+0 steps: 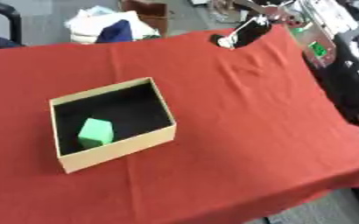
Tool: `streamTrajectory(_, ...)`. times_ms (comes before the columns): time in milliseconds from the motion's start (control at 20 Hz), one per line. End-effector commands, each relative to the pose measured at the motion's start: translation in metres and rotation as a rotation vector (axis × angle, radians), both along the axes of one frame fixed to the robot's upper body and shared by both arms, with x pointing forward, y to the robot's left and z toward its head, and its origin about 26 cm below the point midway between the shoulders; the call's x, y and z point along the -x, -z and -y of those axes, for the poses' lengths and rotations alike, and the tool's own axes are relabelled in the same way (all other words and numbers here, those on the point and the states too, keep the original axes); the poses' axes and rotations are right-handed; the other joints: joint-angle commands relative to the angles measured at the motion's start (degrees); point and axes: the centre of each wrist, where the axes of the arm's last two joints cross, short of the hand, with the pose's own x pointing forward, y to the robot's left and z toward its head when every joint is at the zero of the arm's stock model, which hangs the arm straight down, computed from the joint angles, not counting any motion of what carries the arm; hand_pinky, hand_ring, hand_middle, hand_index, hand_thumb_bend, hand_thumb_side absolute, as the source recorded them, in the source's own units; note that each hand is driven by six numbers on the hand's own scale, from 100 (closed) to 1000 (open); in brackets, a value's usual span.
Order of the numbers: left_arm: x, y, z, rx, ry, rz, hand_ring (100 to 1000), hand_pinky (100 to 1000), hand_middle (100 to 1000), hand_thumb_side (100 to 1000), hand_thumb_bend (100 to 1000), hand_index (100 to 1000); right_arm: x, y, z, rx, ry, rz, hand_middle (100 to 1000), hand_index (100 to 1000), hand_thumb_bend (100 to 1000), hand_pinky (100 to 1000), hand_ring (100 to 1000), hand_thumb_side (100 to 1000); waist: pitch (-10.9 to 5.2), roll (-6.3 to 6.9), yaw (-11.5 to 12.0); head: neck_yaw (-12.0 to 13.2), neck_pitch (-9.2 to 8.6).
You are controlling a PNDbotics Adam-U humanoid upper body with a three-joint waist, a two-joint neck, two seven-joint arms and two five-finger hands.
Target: Pick up objects on the table and place them in the box.
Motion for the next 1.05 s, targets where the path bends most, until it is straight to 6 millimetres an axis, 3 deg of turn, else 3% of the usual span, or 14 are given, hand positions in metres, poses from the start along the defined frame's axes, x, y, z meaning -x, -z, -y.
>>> streamTrajectory(50, -0.002, -0.015, 0.009, -0.142, -0.108, -0.018, 549, 577, 547, 482, 100, 696, 0.004, -0.014, 0.007, 0.0, 0.018, 0.038, 916, 1000, 297, 830, 823, 410, -0.95, 0.13, -0.17, 0.4, -0.39)
streamTrajectory(100, -0.002, -0.015, 0.012, -0.166, -0.13, -0.023, 549, 577, 547, 482, 100, 696, 0.004, -0.014, 0.007, -0.001, 0.018, 0.037, 916, 1000, 297, 830, 823, 410, -0.96, 0.14, -0.24, 0.45, -0.37)
streamTrajectory(150, -0.004, -0.019, 0.015, -0.196, -0.155, -0.026, 416, 466, 415, 504, 100, 675, 0.003, -0.013, 0.006, 0.001, 0.018, 0.032, 917, 1000, 272, 831, 825, 392, -1.0, 0.15, -0.4, 0.44, -0.4)
streamTrajectory(300, -0.007, -0.027, 0.026, -0.262, -0.218, -0.037, 416, 466, 415, 504, 100, 675, 0.003, -0.011, 0.005, 0.005, 0.019, 0.023, 917, 1000, 272, 831, 825, 392, -1.02, 0.16, -0.67, 0.5, -0.43)
streamTrajectory(350, -0.008, -0.03, 0.027, -0.262, -0.253, -0.034, 238, 290, 236, 451, 123, 509, 0.002, -0.01, 0.006, 0.008, 0.021, 0.017, 922, 1000, 247, 833, 827, 400, -1.15, 0.14, -0.69, 0.5, -0.5)
streamTrajectory(450, -0.01, -0.035, 0.031, -0.261, -0.327, -0.028, 185, 238, 185, 424, 121, 470, 0.002, -0.008, 0.005, 0.016, 0.025, 0.006, 924, 1000, 233, 834, 829, 417, -1.21, 0.09, -0.79, 0.25, -0.53)
streamTrajectory(600, -0.011, -0.037, 0.037, -0.263, -0.374, -0.033, 174, 230, 175, 423, 120, 461, 0.001, -0.007, 0.005, 0.018, 0.03, 0.0, 925, 1000, 223, 834, 829, 420, -1.23, 0.08, -0.85, 0.07, -0.44)
streamTrajectory(650, -0.011, -0.036, 0.038, -0.262, -0.38, -0.037, 128, 197, 127, 367, 100, 412, 0.001, -0.007, 0.005, 0.019, 0.033, -0.001, 929, 1000, 148, 835, 831, 602, -1.24, 0.07, -0.87, 0.06, -0.44)
streamTrajectory(700, -0.012, -0.036, 0.039, -0.255, -0.384, -0.05, 126, 195, 124, 367, 100, 411, 0.001, -0.007, 0.005, 0.023, 0.044, 0.0, 929, 1000, 146, 835, 831, 613, -1.28, 0.06, -0.88, 0.04, -0.45)
streamTrajectory(750, -0.012, -0.036, 0.039, -0.25, -0.386, -0.061, 100, 162, 100, 351, 100, 396, 0.001, -0.007, 0.005, 0.026, 0.05, 0.002, 927, 1000, 142, 833, 829, 704, -1.3, 0.06, -0.88, 0.04, -0.46)
streamTrajectory(1000, -0.012, -0.035, 0.041, -0.227, -0.386, -0.09, 100, 155, 100, 347, 100, 393, 0.001, -0.006, 0.004, 0.036, 0.055, 0.023, 926, 1000, 152, 833, 829, 745, -1.38, 0.07, -0.83, 0.09, -0.53)
streamTrajectory(1050, -0.012, -0.035, 0.041, -0.227, -0.387, -0.091, 100, 151, 100, 316, 100, 385, 0.001, -0.006, 0.004, 0.037, 0.055, 0.024, 925, 1000, 199, 831, 827, 833, -1.39, 0.07, -0.83, 0.08, -0.54)
